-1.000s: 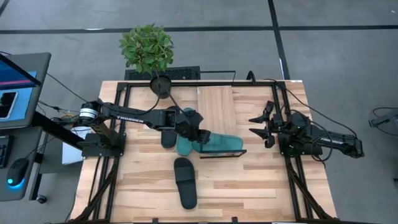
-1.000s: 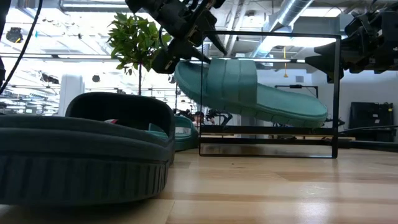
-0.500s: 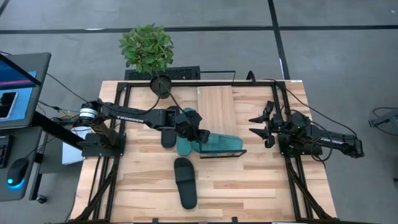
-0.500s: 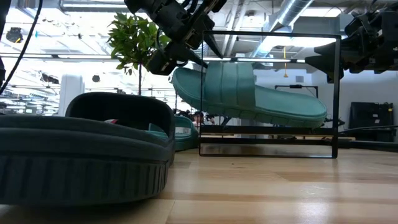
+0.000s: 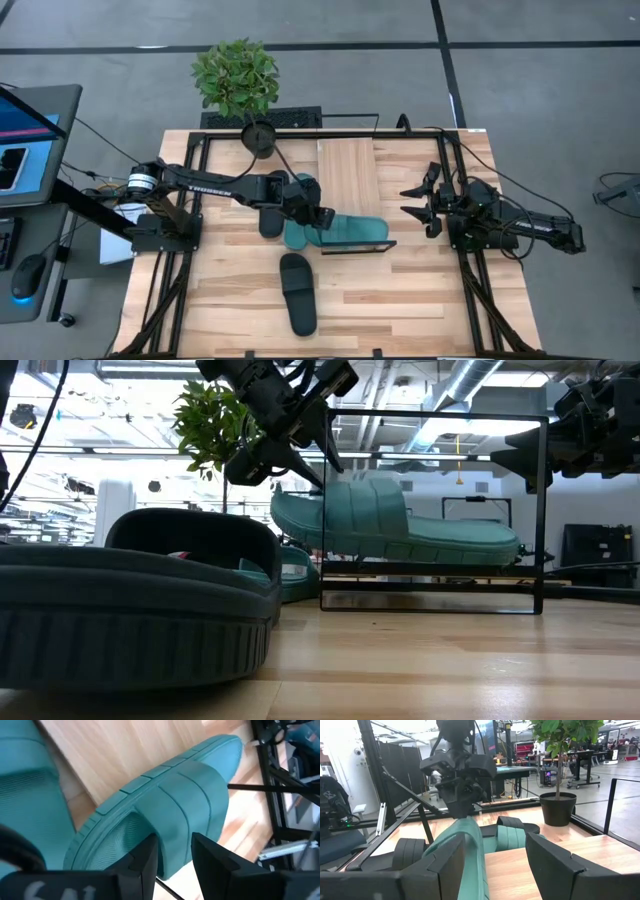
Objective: Pick and place slides into the shelf
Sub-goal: Put the bottom green slide on the shelf, then put the green slide on the shelf
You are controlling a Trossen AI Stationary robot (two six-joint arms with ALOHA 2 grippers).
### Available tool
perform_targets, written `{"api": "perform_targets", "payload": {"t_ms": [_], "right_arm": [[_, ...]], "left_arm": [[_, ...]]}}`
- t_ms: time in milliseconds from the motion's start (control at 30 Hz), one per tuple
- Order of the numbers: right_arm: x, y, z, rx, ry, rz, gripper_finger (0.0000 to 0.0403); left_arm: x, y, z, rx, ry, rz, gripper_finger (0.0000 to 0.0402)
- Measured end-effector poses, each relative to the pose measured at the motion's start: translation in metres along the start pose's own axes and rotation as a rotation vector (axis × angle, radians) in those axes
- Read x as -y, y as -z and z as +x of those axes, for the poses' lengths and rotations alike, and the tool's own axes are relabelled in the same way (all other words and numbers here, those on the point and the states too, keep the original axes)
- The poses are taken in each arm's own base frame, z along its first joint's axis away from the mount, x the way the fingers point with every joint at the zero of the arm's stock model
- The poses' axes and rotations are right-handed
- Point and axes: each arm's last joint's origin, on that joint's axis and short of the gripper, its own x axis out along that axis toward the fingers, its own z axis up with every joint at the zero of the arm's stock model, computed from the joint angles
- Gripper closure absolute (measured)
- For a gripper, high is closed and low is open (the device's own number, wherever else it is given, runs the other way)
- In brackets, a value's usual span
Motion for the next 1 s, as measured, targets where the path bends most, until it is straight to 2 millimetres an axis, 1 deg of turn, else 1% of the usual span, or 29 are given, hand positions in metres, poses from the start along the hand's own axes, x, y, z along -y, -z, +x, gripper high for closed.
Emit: {"api": "perform_targets", "payload": {"t_ms": [367,700,1000], "right_arm": [[0.000,0.000,0.000,0.000,0.000,0.000,0.0202],[0.000,0.000,0.000,0.000,0.000,0.000,0.0202],[0.000,0.000,0.000,0.000,0.000,0.000,0.0202]], "left_arm": [[-0.001,0.000,0.000,0.006,-0.010,0.020,0.0296],[-0.009,0.004,-0.001,-0.037,-0.098,0.033,0.0296],[-0.010,0.004,-0.001,-0.045,-0.104,0.105,0.0296]]}}
